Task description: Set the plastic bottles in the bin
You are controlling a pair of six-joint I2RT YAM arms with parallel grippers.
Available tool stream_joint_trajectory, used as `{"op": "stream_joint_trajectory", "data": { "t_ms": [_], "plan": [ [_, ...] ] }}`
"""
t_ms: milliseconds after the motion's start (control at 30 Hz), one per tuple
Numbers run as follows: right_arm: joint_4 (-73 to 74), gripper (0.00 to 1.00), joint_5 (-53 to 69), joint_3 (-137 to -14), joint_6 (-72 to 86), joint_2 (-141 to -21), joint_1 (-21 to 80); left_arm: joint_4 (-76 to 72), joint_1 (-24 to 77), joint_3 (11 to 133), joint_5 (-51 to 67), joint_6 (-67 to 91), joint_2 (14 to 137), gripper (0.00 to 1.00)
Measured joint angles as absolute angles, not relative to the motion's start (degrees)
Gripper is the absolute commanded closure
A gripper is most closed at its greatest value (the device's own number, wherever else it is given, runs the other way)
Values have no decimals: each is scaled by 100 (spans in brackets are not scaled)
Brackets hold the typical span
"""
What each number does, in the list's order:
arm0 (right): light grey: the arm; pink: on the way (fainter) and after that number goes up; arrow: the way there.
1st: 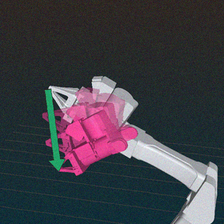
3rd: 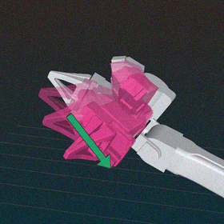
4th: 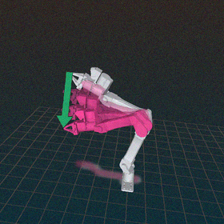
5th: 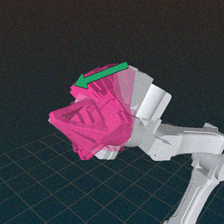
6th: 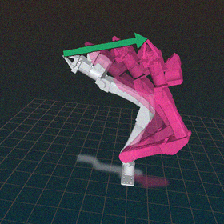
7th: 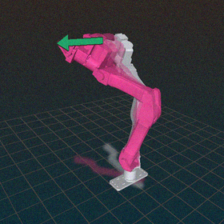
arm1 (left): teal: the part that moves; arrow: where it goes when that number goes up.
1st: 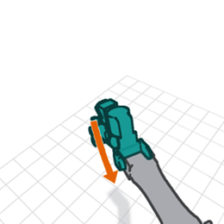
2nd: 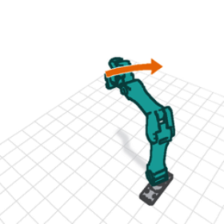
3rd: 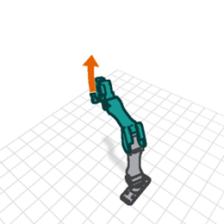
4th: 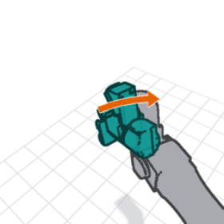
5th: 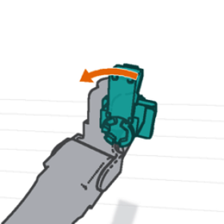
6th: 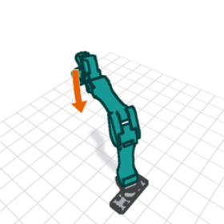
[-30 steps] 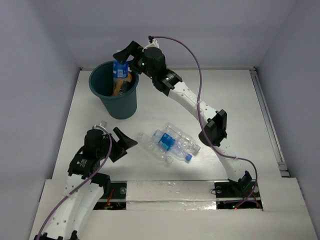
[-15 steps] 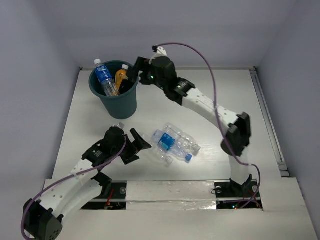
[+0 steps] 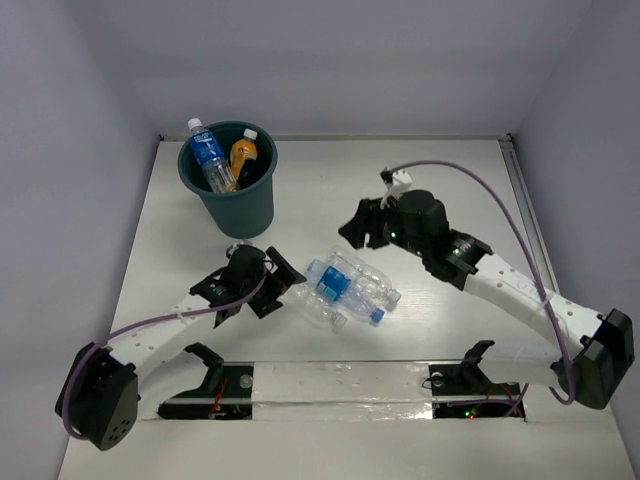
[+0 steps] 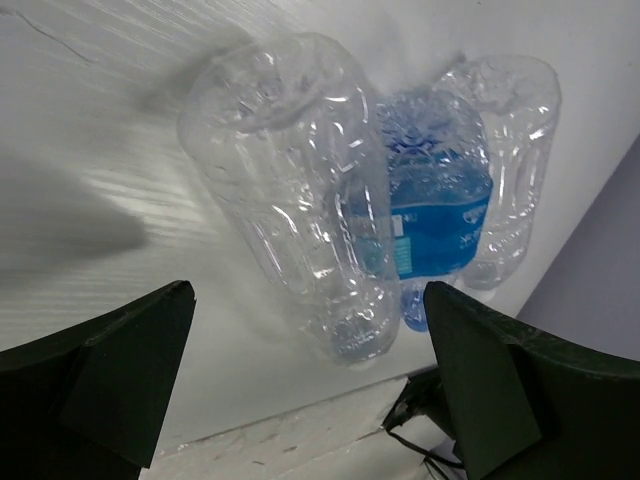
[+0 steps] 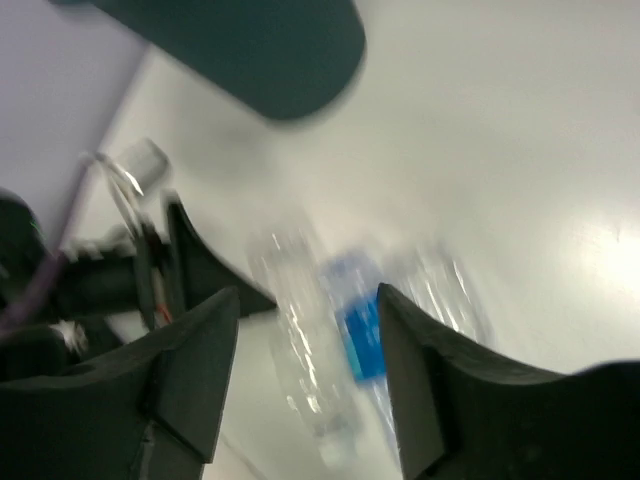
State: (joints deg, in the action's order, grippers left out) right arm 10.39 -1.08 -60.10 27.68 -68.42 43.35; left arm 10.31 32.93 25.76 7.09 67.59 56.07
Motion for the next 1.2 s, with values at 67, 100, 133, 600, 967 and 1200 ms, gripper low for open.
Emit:
{"op": "stream_joint_trajectory", "data": {
  "t_ms": [67, 100, 133, 600, 967, 1200],
  "plan": [
    [1225, 15, 89, -5468, 2727, -6713, 4191, 958, 3293, 2576, 591, 6757, 5815, 2],
    [1372, 12, 163, -5293, 2731, -6711, 4086, 937, 3293, 2578, 541, 6757, 5902, 2],
    [1472, 10, 244, -5155, 2714, -6742, 3962, 919, 3293, 2580, 482, 6757, 5994, 3],
    [1914, 3, 1645, -5537, 1844, -8812, 3155, 707, 3293, 2814, -60, 6549, 6731, 46],
    [1944, 1, 2060, -6283, 1597, -10057, 3155, 2058, 3293, 3361, -307, 5791, 5651, 64],
    [1957, 10, 1940, -6490, 1581, -10283, 3155, 3387, 3269, 5559, -554, 5037, 5415, 67]
  ]
}}
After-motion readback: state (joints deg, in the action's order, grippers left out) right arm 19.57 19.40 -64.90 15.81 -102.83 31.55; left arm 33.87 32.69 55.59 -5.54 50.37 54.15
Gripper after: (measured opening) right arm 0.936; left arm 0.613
